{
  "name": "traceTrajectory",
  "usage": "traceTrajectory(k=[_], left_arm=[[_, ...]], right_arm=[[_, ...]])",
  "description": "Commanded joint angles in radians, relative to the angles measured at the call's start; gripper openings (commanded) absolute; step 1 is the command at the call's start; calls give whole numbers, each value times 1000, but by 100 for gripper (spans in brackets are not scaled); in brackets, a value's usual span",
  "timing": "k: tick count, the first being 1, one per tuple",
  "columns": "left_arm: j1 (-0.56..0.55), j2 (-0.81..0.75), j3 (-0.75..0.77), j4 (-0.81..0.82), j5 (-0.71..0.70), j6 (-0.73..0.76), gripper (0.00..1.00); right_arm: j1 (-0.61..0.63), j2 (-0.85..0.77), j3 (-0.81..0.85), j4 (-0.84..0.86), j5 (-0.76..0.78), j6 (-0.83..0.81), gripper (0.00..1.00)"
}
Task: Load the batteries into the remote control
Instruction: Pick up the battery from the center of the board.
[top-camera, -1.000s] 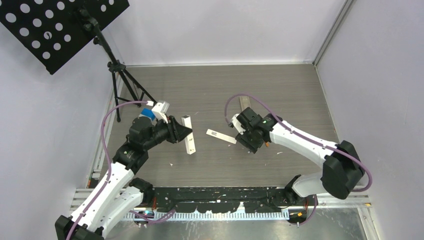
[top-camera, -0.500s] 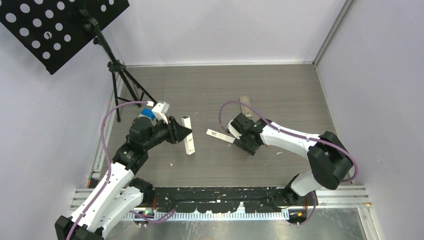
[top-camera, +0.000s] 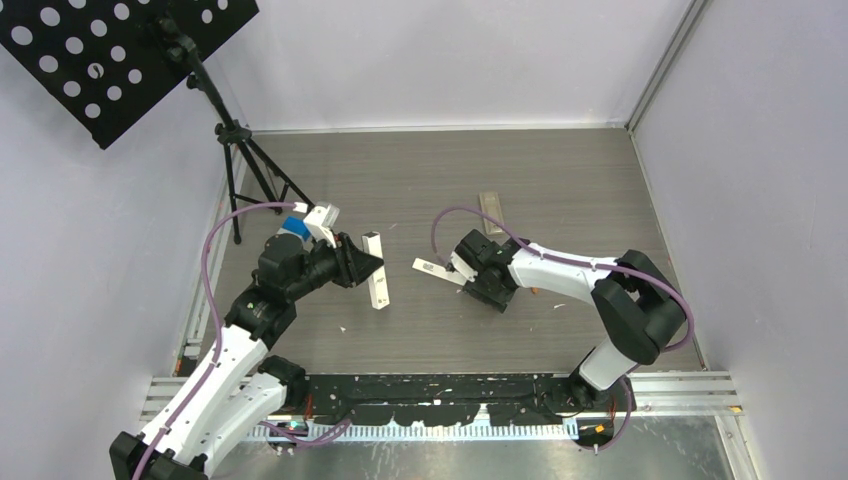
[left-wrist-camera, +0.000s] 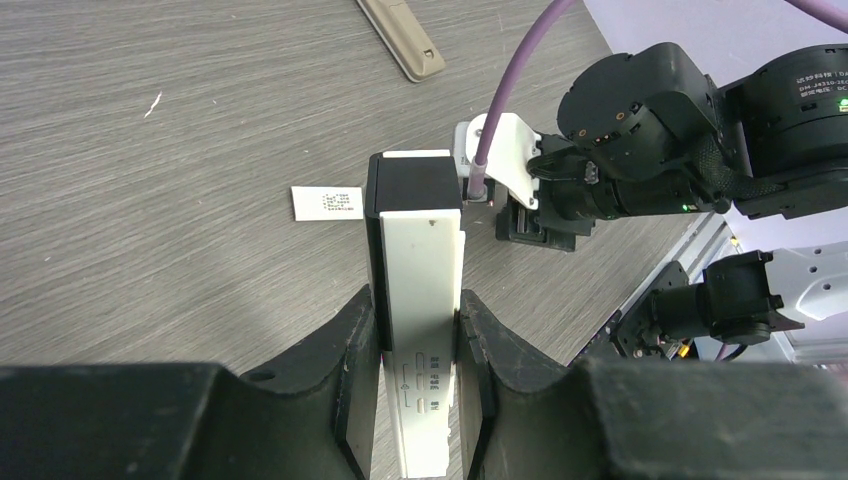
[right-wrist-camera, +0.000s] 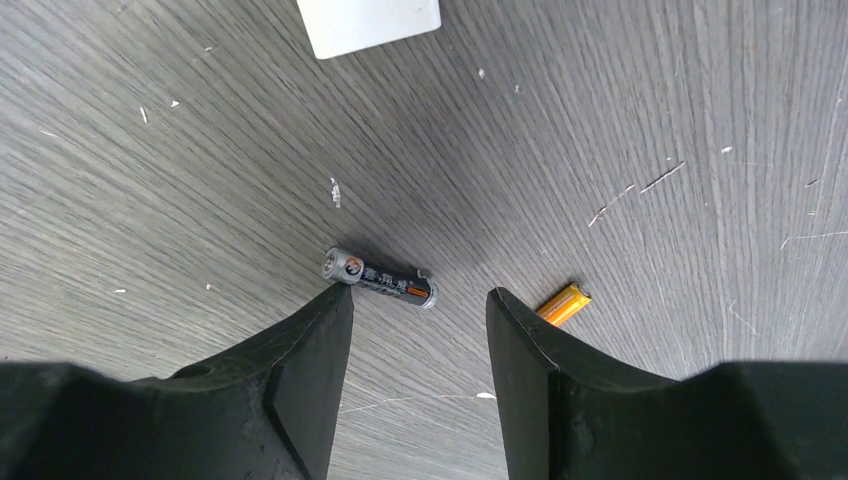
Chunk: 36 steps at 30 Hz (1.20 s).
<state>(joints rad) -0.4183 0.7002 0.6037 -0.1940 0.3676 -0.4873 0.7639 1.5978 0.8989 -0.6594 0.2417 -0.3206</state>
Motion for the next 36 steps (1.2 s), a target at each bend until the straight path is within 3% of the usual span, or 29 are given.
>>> traceTrajectory(k=[1, 8, 18, 23, 28, 33, 36], left_arm=[[4, -15, 46, 22, 19, 22, 0], [4, -13, 57, 8, 17, 31, 0], [6, -12, 57, 8, 24, 31, 0], [5, -4, 56, 19, 35, 21, 0], [5, -7, 44, 35, 40, 9, 0], [5, -2, 40, 44, 52, 7, 0], [4, 3, 31, 70, 64, -10, 0]], right_arm=[[5, 24, 3, 51, -10, -20, 57], [-3, 33, -8, 61, -25, -23, 35], [-45, 25, 11, 99, -129, 38, 44], [-63, 43, 21, 72, -163, 45, 40], [-75, 79, 34, 54, -209, 49, 30], [-90, 104, 77, 34, -205, 101, 12], [-94, 79, 98, 43, -172, 141, 7]])
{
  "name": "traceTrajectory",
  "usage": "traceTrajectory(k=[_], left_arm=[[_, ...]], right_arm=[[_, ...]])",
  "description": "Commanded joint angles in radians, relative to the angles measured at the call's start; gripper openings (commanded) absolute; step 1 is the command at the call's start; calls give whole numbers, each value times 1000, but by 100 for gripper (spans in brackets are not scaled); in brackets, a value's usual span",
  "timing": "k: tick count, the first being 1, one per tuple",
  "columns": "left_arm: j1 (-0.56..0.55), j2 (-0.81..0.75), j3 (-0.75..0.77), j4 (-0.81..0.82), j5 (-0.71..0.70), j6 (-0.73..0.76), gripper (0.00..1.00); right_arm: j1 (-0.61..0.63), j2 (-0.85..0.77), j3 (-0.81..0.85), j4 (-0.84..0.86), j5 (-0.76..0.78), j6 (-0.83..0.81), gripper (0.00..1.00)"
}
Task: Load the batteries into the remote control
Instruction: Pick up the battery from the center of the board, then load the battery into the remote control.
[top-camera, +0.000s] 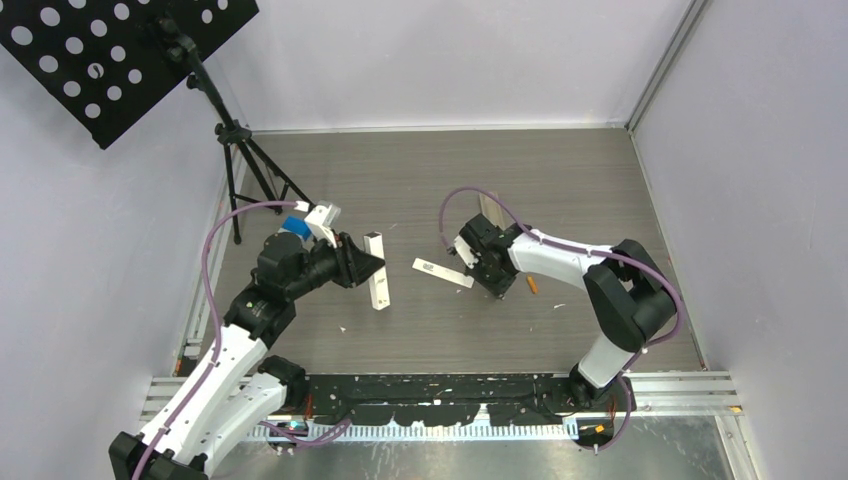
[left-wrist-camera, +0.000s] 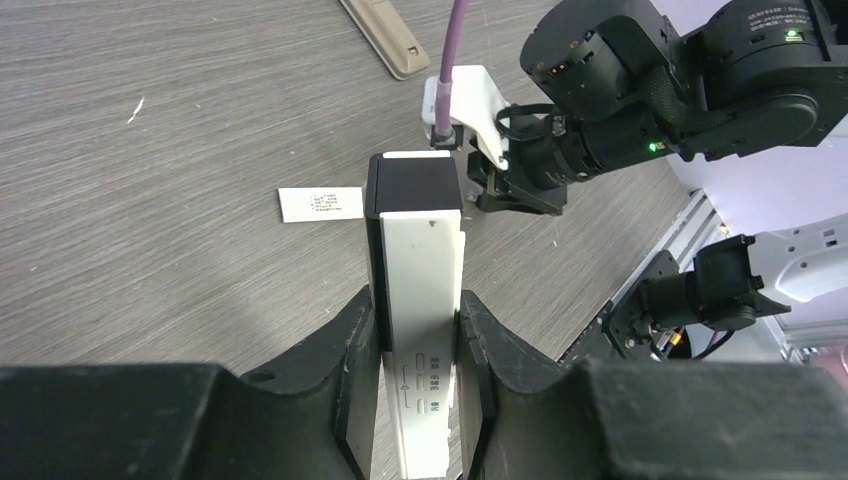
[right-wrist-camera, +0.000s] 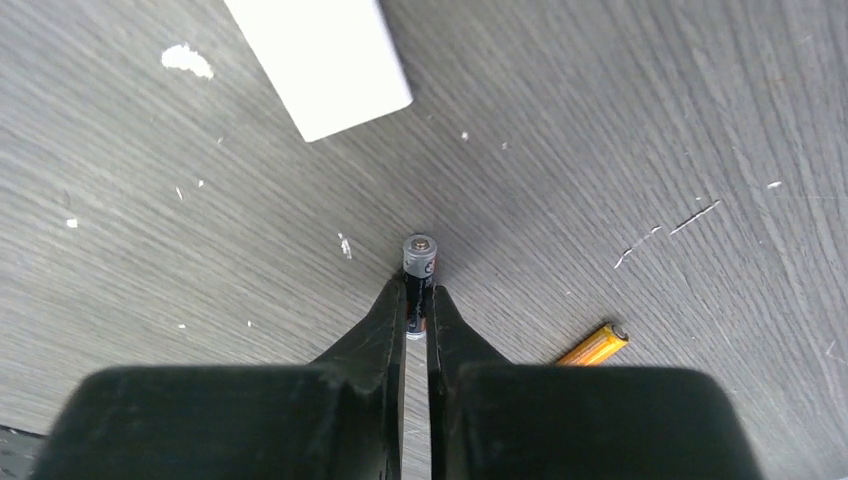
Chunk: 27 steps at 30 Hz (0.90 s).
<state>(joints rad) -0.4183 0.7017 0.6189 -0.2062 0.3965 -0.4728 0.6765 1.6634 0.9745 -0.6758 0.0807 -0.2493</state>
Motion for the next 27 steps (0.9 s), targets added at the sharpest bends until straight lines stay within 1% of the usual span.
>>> traceTrajectory(k=[1, 5, 8, 12, 14, 15, 18, 22, 25, 27], left_arm=[[5, 3, 11, 96, 40, -35, 0], [4, 7, -24, 197, 59, -101, 0], [5, 15, -58, 319, 74, -171, 0], [5, 29, -94, 472, 80, -286, 0], [4, 38, -101, 544, 89, -326, 0], [4, 42, -103, 569, 93, -339, 0], [4, 52, -101, 621, 87, -373, 0], [4, 74, -93, 667, 95, -429, 0], [4, 88, -85, 673, 114, -461, 0], [4, 93, -87, 674, 118, -476, 0]], right_arm=[[-6, -3, 27, 68, 6, 86, 7], [-6, -105, 53, 109, 102, 209, 4], [13, -219, 53, 168, 150, 338, 4], [86, -389, 0, 275, 223, 489, 2], [126, -454, 5, 300, 269, 597, 0], [151, -478, 16, 306, 266, 637, 0], [278, -528, 41, 367, 252, 681, 0], [438, -519, 49, 481, 249, 712, 1], [523, -502, 64, 539, 298, 703, 0], [544, -497, 70, 570, 298, 695, 0]])
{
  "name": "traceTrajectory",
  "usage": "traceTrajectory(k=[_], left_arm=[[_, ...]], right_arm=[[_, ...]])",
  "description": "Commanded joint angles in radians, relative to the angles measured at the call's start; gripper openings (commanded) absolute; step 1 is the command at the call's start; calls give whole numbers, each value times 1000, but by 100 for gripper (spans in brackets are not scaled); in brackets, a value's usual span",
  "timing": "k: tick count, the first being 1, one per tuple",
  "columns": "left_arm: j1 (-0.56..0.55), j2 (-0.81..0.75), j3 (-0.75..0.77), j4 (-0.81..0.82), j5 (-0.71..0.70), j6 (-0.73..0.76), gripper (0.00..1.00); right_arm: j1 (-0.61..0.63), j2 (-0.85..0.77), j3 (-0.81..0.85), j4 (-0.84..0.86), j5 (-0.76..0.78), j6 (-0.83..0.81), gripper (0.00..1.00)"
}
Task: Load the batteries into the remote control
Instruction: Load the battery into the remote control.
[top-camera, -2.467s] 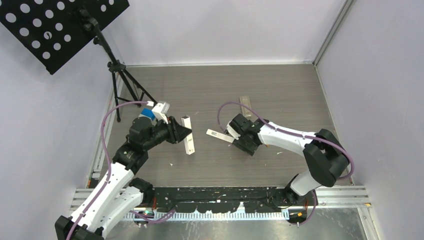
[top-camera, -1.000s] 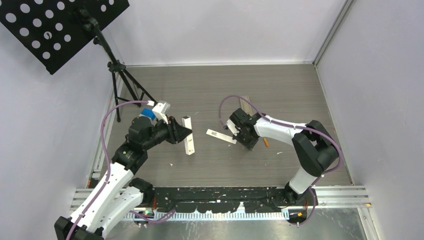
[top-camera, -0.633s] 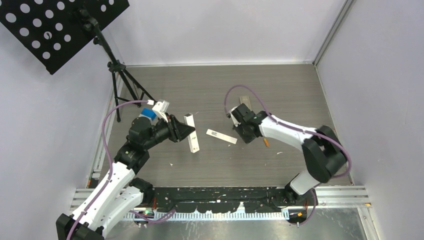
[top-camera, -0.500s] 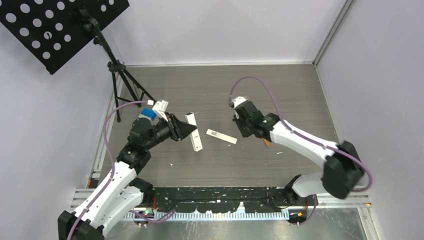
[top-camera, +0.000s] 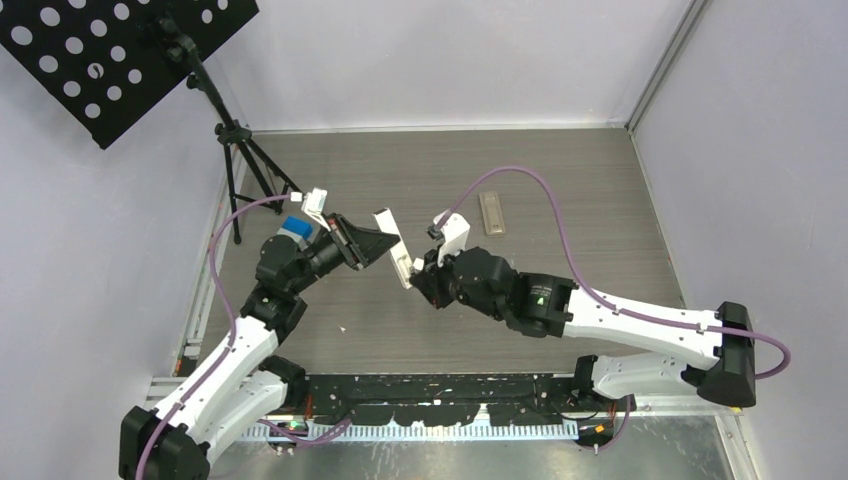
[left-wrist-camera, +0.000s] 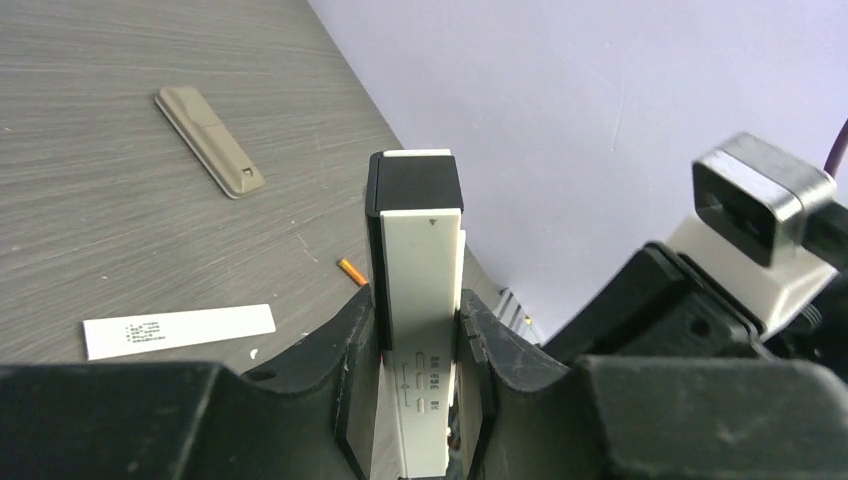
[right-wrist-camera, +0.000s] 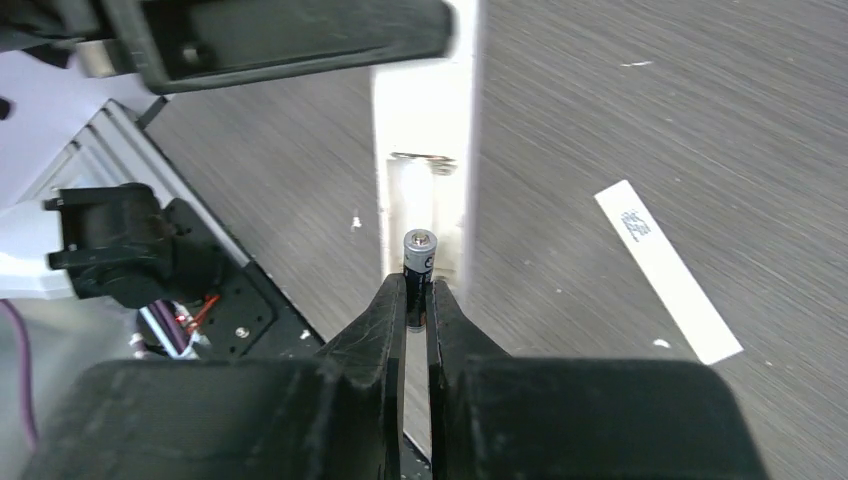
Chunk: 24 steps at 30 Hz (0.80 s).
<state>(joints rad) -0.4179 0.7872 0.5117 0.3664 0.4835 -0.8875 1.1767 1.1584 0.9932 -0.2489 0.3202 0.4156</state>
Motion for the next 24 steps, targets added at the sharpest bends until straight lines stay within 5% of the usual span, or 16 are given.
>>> traceTrajectory(k=[1, 24], left_arm=[[4, 8, 19, 100, 32, -67, 0], [4, 60, 103, 5, 76, -111, 0]], right_arm=[[49, 11, 60, 148, 59, 22, 0], [57, 29, 108, 126, 52, -134, 3]])
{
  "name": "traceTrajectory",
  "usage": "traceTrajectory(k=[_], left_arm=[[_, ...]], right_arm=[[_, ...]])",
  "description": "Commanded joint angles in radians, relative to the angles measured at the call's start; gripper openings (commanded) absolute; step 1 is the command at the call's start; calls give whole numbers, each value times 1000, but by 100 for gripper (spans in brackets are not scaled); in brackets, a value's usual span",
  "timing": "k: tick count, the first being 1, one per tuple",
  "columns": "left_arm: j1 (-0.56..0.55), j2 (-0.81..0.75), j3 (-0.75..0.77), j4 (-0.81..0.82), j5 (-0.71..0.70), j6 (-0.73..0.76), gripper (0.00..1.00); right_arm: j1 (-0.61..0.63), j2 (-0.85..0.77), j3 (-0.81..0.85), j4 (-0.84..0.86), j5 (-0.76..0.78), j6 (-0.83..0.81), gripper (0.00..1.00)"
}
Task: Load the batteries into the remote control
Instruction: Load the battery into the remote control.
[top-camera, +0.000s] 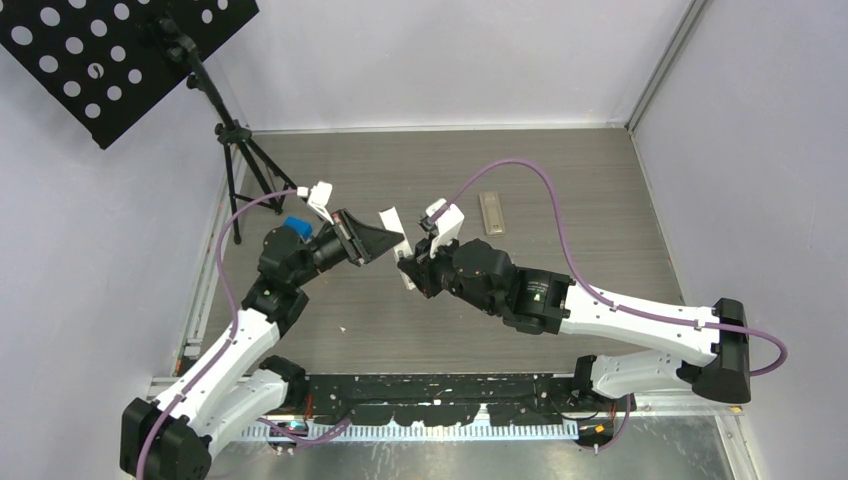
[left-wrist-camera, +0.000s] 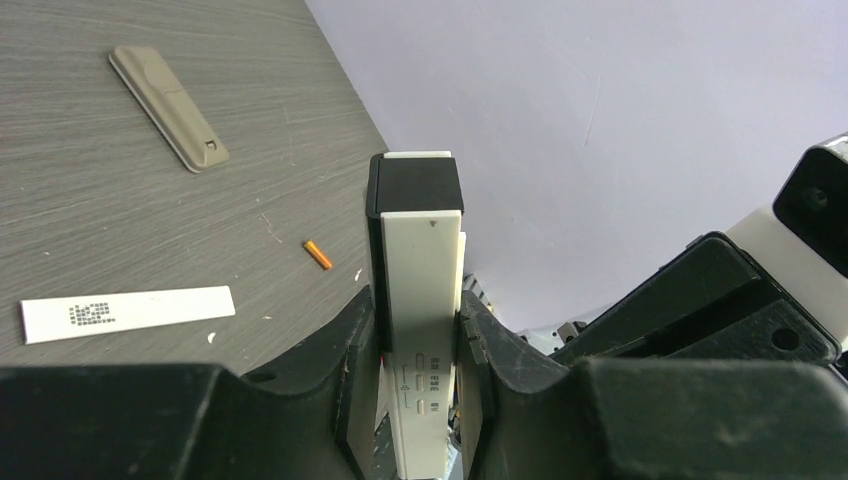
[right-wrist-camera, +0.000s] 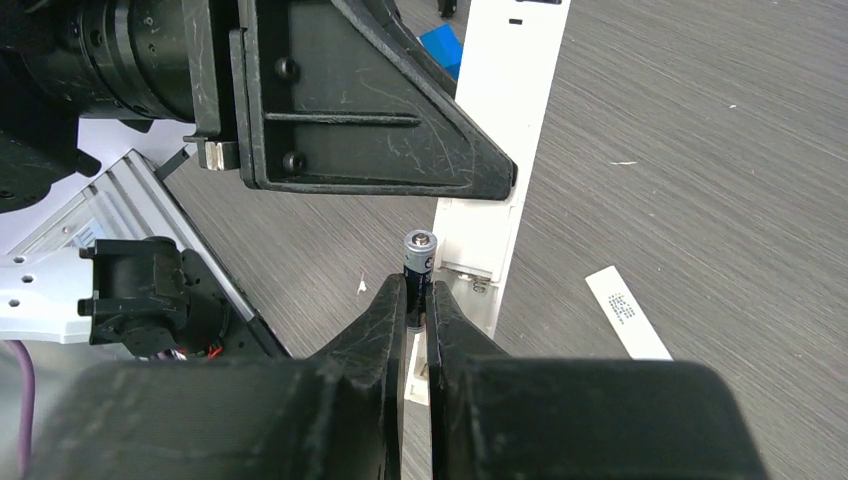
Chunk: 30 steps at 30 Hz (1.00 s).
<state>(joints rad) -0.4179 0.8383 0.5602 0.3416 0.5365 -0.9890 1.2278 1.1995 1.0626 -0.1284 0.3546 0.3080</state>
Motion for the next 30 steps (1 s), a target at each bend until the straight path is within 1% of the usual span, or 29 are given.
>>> traceTrajectory(k=[1, 10, 15, 22, 30], left_arm=[[4, 11, 54, 33, 25, -10, 0], [4, 10, 54, 33, 25, -7, 0], [4, 8, 55, 42, 22, -23, 0], [4, 16, 76, 72, 34, -144, 0], [4, 4, 91, 54, 18, -160, 0]], right_arm=[[5, -12, 36, 5, 19, -29, 3], [6, 1, 44, -22, 67, -21, 3], [5, 9, 42, -27, 47, -15, 3], [6, 4, 27, -53, 3, 1, 16], [6, -30, 9, -70, 4, 14, 25]])
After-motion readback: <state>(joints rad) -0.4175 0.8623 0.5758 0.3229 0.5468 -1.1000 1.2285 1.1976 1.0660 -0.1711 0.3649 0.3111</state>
